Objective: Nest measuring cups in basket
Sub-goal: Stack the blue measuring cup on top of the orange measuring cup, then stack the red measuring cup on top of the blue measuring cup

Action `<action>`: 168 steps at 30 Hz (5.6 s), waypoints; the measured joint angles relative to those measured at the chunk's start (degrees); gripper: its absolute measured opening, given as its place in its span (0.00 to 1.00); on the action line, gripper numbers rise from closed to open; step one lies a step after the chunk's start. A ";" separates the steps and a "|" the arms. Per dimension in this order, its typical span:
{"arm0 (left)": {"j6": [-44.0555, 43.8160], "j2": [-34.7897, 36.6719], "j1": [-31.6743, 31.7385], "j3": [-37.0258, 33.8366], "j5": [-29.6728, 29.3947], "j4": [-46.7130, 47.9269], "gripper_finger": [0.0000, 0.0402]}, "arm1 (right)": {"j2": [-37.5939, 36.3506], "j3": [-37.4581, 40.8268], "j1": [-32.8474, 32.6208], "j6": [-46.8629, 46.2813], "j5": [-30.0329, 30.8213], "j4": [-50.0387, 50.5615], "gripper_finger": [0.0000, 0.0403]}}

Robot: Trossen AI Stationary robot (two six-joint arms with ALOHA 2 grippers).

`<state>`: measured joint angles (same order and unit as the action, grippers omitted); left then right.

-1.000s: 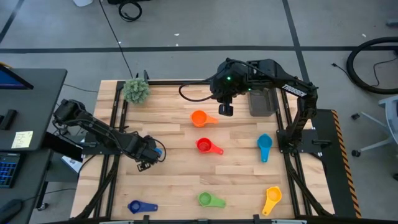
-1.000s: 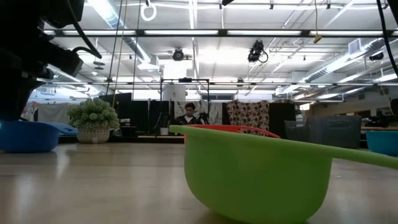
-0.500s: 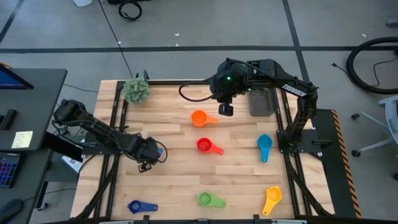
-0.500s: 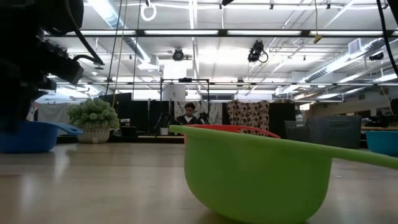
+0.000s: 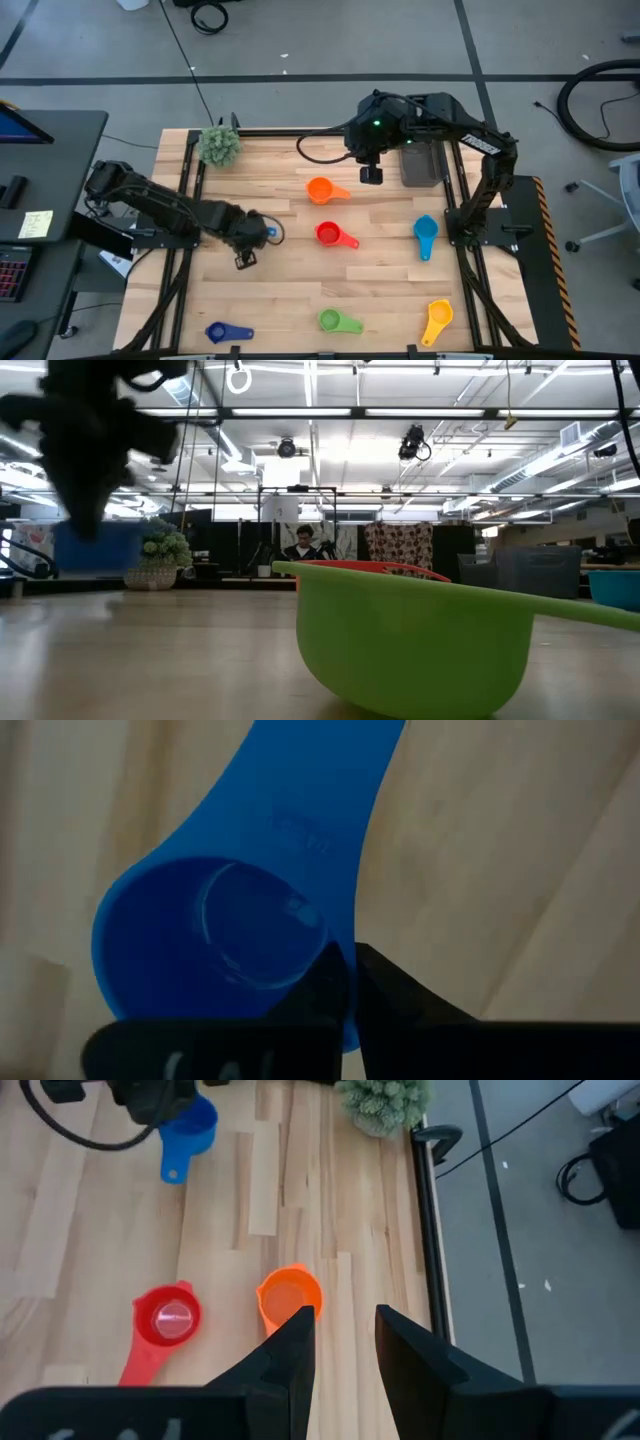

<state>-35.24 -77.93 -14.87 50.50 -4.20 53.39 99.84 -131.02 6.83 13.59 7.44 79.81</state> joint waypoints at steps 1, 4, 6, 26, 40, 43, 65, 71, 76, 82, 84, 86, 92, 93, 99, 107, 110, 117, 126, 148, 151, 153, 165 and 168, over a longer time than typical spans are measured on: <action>1.31 0.00 1.02 1.85 -0.13 1.42 0.03 | -0.52 0.00 0.00 -0.03 0.00 0.02 0.28; 4.95 0.00 4.27 8.02 -1.41 5.63 0.03 | -2.30 0.00 0.00 -0.09 -0.02 0.21 0.28; 7.41 0.00 6.69 11.91 -2.32 8.16 0.03 | -3.91 0.00 0.00 -0.10 -0.02 0.49 0.28; 29.99 -22.20 23.23 47.57 -1.76 18.28 0.03 | -16.91 -0.02 0.00 -6.54 0.22 0.90 0.28; 38.50 -44.41 24.44 67.80 2.82 16.50 0.03 | -19.39 -0.02 1.24 -5.71 0.40 1.68 0.28; 38.75 -46.41 24.64 67.84 2.99 16.50 0.03 | -19.39 -0.02 1.97 -5.71 0.42 3.34 0.28; 34.39 -47.84 25.05 63.94 2.37 13.50 0.03 | -19.37 -0.02 3.15 -5.93 0.39 7.65 0.28; 34.16 -47.84 25.07 60.49 2.31 9.22 0.03 | -19.35 -0.02 3.15 -5.93 0.39 7.65 0.28; 33.96 -47.84 25.04 56.49 2.34 7.14 0.03 | -19.35 -0.02 3.15 -5.94 0.37 7.63 0.28; 34.18 -47.56 25.04 53.20 2.29 4.60 0.03 | -19.35 -0.02 3.15 -5.95 0.37 7.62 0.28; 34.33 -47.56 25.04 53.20 2.30 4.54 0.03 | -19.35 -0.02 3.15 -5.95 0.37 7.61 0.28; 34.38 -47.57 25.07 53.16 2.29 4.11 0.05 | -19.35 -0.02 3.15 -5.96 0.37 7.60 0.28; 34.38 -47.16 25.04 53.31 2.28 4.32 0.20 | -19.35 -0.02 3.15 -5.98 0.37 7.57 0.28; 34.34 -46.93 25.04 53.31 2.35 4.39 0.21 | -19.35 -0.02 3.15 -5.98 0.37 7.56 0.28; 31.42 -45.21 25.00 53.35 2.50 6.10 0.24 | -19.33 -0.02 3.15 -5.98 0.36 7.56 0.28; 29.87 -44.28 25.04 60.31 2.59 14.45 0.25 | -19.33 -0.02 3.13 -5.98 -0.04 7.67 0.28; 30.17 -44.17 25.02 66.74 2.59 18.94 0.25 | -19.25 -0.02 3.13 -5.99 -0.07 7.67 0.28; 30.36 -39.45 24.16 79.28 2.55 30.63 0.25 | -19.15 0.00 3.13 -6.19 -8.13 7.72 0.28; 29.64 -31.35 18.92 80.43 2.45 35.68 0.25 | -18.96 1.31 3.02 -13.75 -9.42 10.27 0.28; 32.98 -40.45 8.43 80.35 2.40 27.08 0.25 | -18.72 12.26 0.07 -6.12 -13.50 10.17 0.28; 32.13 -43.86 8.45 80.32 2.34 26.60 0.25 | -19.79 12.24 0.14 -2.95 -15.41 10.19 0.28; 31.22 -46.01 8.45 80.32 2.33 25.96 0.25 | -20.77 12.22 0.20 -2.39 -16.97 10.19 0.28; 30.32 -56.79 8.45 80.32 2.36 22.22 0.25 | -28.36 12.15 0.20 -1.64 -18.68 9.90 0.28; 30.50 -58.12 8.51 80.32 2.35 21.44 0.25 | -29.15 12.15 0.20 -2.01 -18.67 9.86 0.28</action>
<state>-4.74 -136.05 -6.36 130.82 -1.85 74.83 70.69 -118.87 7.03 11.59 -11.22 89.67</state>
